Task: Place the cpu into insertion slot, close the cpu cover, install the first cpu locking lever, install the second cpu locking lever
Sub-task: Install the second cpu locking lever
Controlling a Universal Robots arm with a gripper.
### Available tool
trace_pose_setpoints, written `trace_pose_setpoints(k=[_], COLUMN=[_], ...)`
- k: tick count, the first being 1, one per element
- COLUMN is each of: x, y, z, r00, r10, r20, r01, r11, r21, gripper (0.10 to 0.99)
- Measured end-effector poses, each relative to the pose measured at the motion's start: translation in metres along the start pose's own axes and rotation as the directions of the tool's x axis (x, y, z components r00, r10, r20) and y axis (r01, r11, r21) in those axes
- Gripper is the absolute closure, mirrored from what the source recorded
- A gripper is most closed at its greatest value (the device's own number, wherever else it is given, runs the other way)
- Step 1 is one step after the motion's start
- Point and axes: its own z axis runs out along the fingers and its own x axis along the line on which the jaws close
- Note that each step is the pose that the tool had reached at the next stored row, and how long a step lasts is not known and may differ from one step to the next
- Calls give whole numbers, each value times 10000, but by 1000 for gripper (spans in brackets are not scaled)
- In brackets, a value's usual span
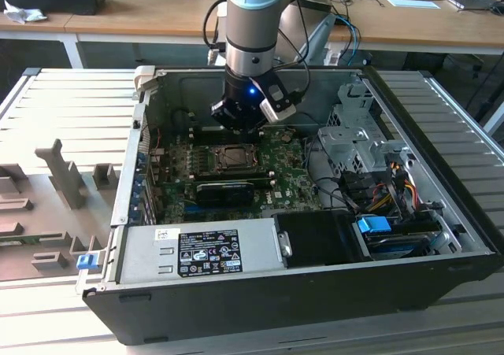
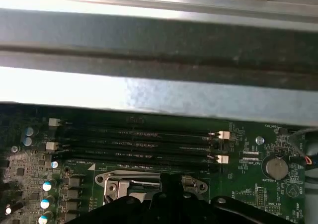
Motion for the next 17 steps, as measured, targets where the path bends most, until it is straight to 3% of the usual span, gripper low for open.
trace_pose_setpoints(k=[2,7,12,15,17], x=[-1,0,6,5,8], y=[10,1,-71,-77,-105], z=[-94,-98,-105,-167,-171], r00=[10000,10000,10000,10000,10000], r10=[-1,-1,-1,-1,-1], r20=[0,-1,0,0,0], r01=[1,1,1,1,1], r11=[10000,10000,10000,10000,10000], r21=[-2,0,-1,-1,-2], gripper=[980,980,980,980,980])
